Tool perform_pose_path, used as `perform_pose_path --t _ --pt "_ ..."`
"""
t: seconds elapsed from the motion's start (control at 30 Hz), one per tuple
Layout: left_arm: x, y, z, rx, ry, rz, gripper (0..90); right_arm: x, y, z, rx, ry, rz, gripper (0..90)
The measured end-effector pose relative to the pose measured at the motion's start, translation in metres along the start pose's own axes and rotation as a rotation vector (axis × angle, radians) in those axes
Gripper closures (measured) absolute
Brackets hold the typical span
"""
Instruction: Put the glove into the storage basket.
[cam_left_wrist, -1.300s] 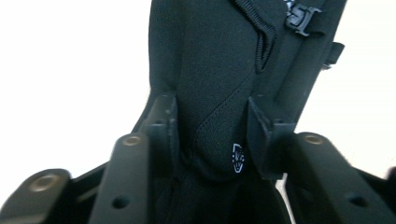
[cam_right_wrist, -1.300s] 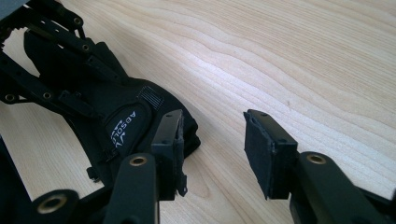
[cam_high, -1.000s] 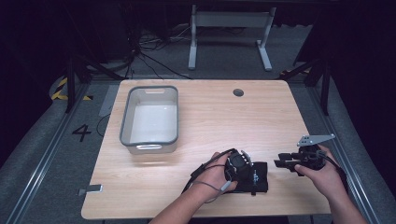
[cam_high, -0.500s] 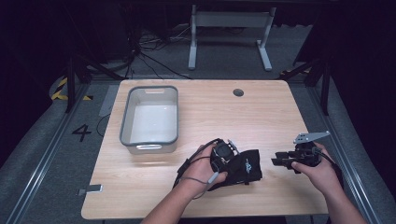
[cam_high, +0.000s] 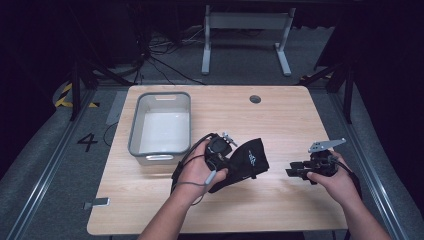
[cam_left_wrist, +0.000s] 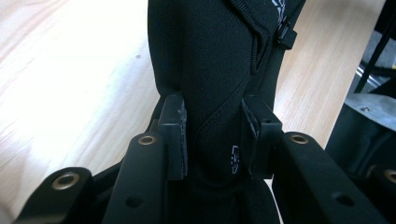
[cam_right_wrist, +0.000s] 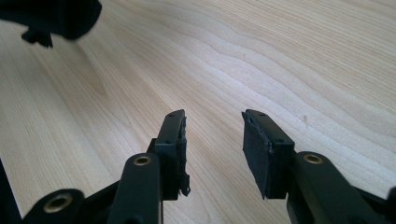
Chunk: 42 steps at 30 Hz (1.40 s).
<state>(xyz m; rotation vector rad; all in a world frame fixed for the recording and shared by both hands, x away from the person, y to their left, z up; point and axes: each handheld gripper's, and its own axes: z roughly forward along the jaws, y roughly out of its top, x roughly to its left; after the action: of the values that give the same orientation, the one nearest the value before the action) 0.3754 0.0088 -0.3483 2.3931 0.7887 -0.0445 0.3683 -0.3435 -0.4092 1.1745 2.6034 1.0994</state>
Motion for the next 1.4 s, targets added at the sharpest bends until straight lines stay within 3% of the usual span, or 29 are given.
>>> perform_pose_path --t 0.37,0.8,0.93,1.27,1.4 --pt "0.034 -0.007 -0.044 -0.064 0.103 -0.129 65.7 0.003 -0.001 0.010 0.021 0.001 -0.002 60.4" --pt "0.070 -0.013 -0.077 -0.104 0.172 -0.216 65.5 0.006 -0.007 0.009 0.020 -0.004 0.016 60.0" --pt "0.086 -0.013 -0.091 -0.114 0.200 -0.266 65.5 0.006 -0.006 0.010 0.022 -0.007 0.016 59.7" --pt "0.117 -0.017 -0.107 -0.151 0.232 -0.358 65.5 0.009 -0.009 0.010 0.027 -0.018 0.023 59.8" --pt "0.127 -0.019 -0.110 -0.165 0.286 -0.407 65.3 0.009 -0.011 0.009 0.028 -0.019 0.027 59.6"
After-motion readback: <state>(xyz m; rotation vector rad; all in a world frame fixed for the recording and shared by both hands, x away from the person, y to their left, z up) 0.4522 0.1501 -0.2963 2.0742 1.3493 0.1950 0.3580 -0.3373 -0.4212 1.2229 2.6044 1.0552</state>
